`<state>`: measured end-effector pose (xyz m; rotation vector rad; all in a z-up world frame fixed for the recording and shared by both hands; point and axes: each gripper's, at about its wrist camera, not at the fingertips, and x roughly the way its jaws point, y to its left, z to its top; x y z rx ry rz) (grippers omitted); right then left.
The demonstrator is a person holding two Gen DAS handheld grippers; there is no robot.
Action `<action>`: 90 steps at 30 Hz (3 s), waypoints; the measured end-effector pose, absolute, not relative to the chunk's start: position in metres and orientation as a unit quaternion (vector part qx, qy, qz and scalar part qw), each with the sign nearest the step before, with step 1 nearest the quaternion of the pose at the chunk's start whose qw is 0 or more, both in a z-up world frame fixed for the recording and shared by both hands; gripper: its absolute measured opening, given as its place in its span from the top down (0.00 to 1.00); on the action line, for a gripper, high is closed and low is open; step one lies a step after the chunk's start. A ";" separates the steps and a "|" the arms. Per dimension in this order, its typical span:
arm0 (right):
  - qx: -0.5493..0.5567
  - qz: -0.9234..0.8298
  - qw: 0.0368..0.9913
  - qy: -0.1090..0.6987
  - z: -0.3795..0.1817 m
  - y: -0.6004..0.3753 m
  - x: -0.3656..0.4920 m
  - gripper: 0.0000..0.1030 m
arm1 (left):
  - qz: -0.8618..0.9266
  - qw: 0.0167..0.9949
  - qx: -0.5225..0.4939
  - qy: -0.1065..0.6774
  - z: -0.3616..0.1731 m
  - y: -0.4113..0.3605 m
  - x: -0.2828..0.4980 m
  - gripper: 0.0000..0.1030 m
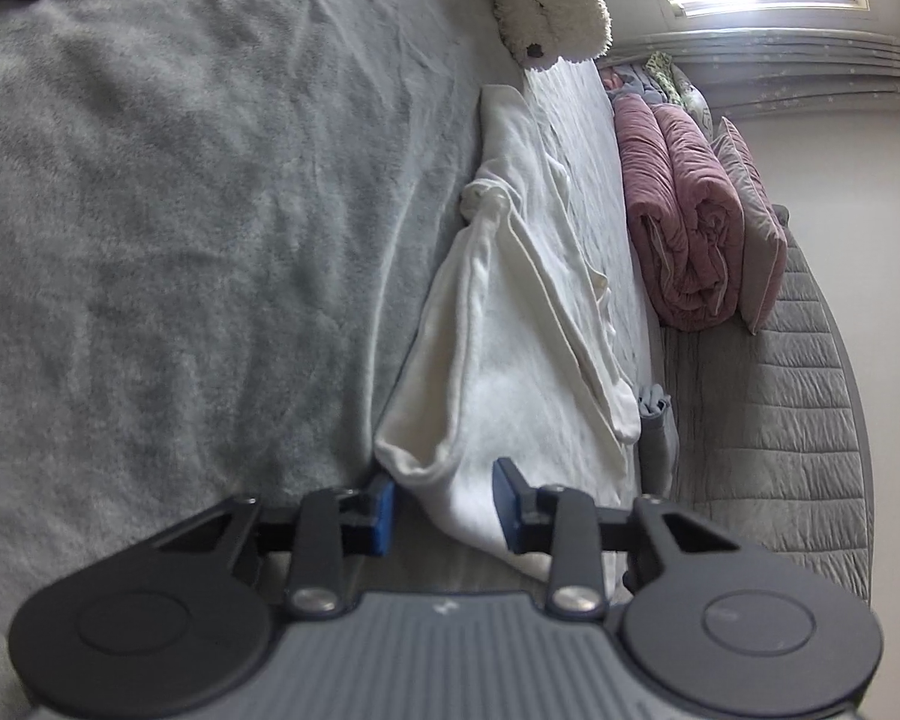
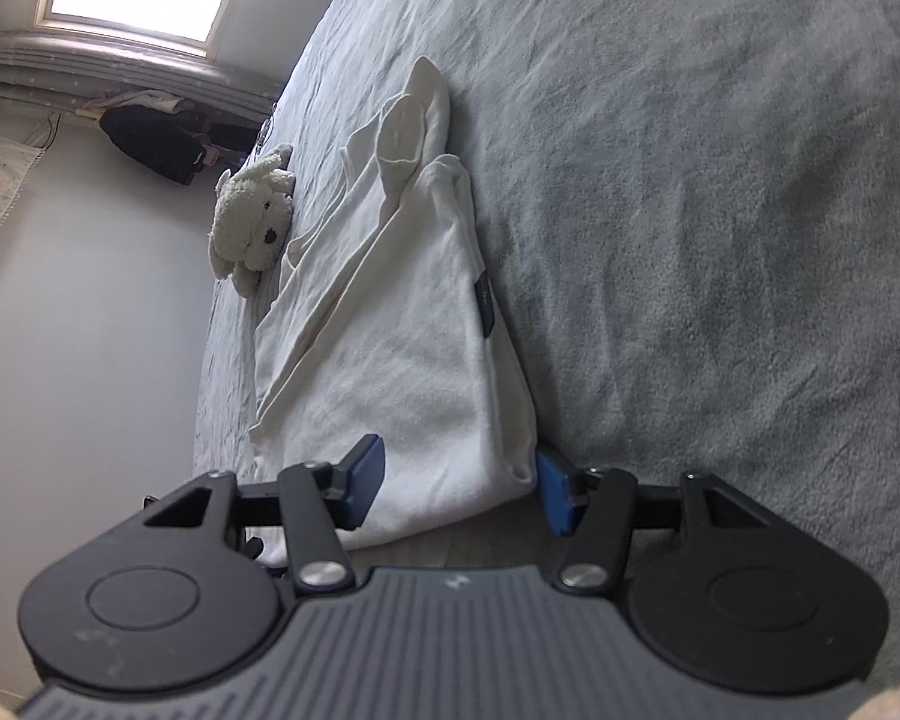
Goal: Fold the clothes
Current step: 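Grasp the folded sweatshirt's long edge with both grippers, then lift the held edge up off the bed with both grippers, then fold the held edge over the sweatshirt with both grippers, open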
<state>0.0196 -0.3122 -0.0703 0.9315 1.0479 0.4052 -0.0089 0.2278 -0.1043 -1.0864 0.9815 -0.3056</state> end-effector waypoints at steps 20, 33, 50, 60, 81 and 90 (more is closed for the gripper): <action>0.413 0.188 0.763 0.460 -0.077 -0.301 0.022 0.87 | -0.087 0.778 -0.468 0.410 -0.096 0.223 -0.012 0.90; 0.473 0.209 0.739 0.432 -0.050 -0.309 0.015 0.89 | -0.077 0.744 -0.547 0.376 -0.070 0.229 -0.036 0.92; 0.520 0.177 0.713 0.435 -0.023 -0.324 -0.043 0.89 | -0.036 0.704 -0.562 0.433 -0.046 0.221 -0.094 0.92; 0.510 0.169 0.718 0.443 -0.023 -0.329 -0.106 0.89 | -0.056 0.713 -0.536 0.448 -0.054 0.207 -0.155 0.92; 0.430 0.159 0.755 0.468 -0.051 -0.314 -0.118 0.85 | -0.080 0.799 -0.370 0.467 -0.070 0.187 -0.153 0.89; 0.502 0.179 0.730 0.427 -0.023 -0.321 -0.110 0.87 | -0.112 0.752 -0.473 0.445 -0.052 0.199 -0.144 0.91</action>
